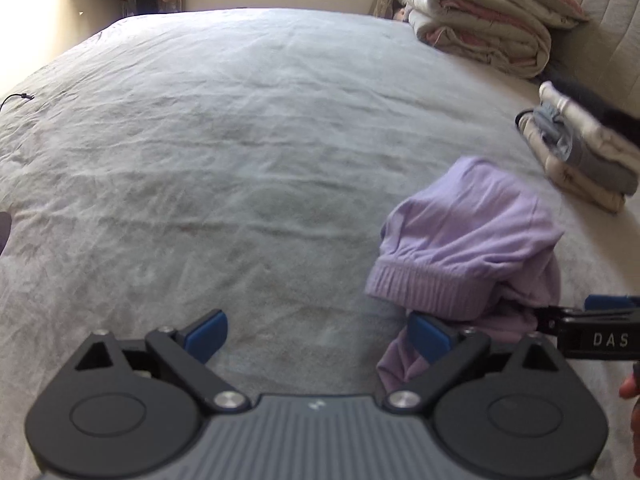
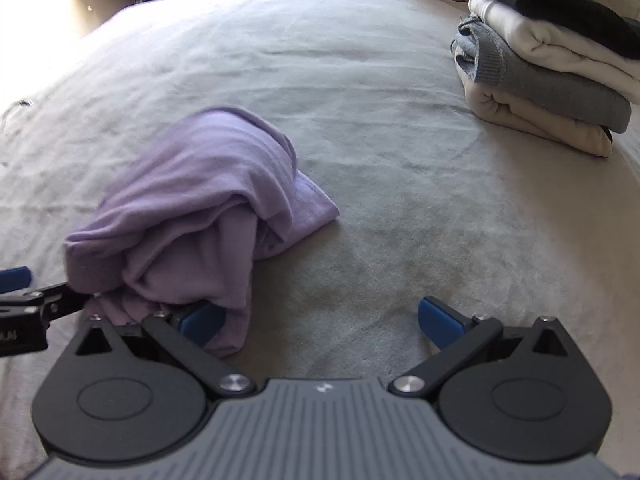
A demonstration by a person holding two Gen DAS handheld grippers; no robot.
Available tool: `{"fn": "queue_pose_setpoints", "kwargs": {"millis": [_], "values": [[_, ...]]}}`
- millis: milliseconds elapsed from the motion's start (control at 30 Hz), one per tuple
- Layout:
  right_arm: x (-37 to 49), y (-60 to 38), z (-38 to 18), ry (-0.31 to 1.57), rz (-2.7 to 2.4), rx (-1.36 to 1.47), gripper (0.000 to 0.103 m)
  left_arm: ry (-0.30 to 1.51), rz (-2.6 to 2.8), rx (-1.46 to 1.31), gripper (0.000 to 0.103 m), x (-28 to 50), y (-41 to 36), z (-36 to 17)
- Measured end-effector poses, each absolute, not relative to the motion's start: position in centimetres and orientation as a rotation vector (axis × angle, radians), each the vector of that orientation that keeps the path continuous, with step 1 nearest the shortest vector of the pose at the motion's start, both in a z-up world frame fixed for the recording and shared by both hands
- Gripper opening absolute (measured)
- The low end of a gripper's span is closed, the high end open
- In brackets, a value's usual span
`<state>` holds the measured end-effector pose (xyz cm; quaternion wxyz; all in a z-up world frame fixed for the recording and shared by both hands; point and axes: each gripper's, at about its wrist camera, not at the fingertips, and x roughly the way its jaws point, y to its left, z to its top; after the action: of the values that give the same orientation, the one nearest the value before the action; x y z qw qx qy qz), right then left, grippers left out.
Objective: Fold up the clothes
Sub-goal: 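Move both grippers toward the crumpled lavender sweatshirt on the bed, then grasp the sweatshirt cuff with the left gripper while the right gripper grasps fabric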
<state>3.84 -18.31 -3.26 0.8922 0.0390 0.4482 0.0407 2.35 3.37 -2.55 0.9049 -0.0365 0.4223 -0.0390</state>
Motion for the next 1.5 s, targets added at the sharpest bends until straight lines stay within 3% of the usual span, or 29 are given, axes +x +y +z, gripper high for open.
{"fn": "queue_pose_setpoints", "kwargs": {"millis": [67,300,433,533,567,600,667,967,1500], "values": [[3.4,-18.5,-2.5,0.907,0.117,0.116,0.099,0.855,-0.102,-0.101,0.088,2.3,3.7,-2.0],[2.5,-18.3,-1.3,0.863,0.217,0.215,0.069,0.814,-0.225,-0.179,0.057,2.3,3.2,-1.7],[2.7,-18.4,-1.2,0.855,0.263,0.263,0.049,0.782,-0.307,-0.180,0.045,2.5,1.9,-1.9],[3.0,-18.4,-1.5,0.864,0.282,0.286,0.022,0.771,-0.365,-0.174,0.028,2.7,0.8,-2.3],[3.1,-18.4,-1.6,0.869,0.283,0.294,0.008,0.760,-0.372,-0.172,0.019,2.8,0.6,-2.3],[3.2,-18.5,-1.8,0.872,0.281,0.303,0.007,0.749,-0.379,-0.170,0.009,2.8,0.4,-2.3],[3.2,-18.7,-1.7,0.862,0.270,0.307,0.006,0.717,-0.368,-0.167,0.002,2.7,0.4,-1.9],[3.0,-19.6,0.3,0.762,0.225,0.287,0.004,0.538,-0.215,-0.165,0.001,1.4,2.9,1.3],[3.1,-19.6,1.8,0.719,0.300,0.285,0.004,0.440,0.033,-0.086,0.001,-0.5,6.5,6.7]]}}
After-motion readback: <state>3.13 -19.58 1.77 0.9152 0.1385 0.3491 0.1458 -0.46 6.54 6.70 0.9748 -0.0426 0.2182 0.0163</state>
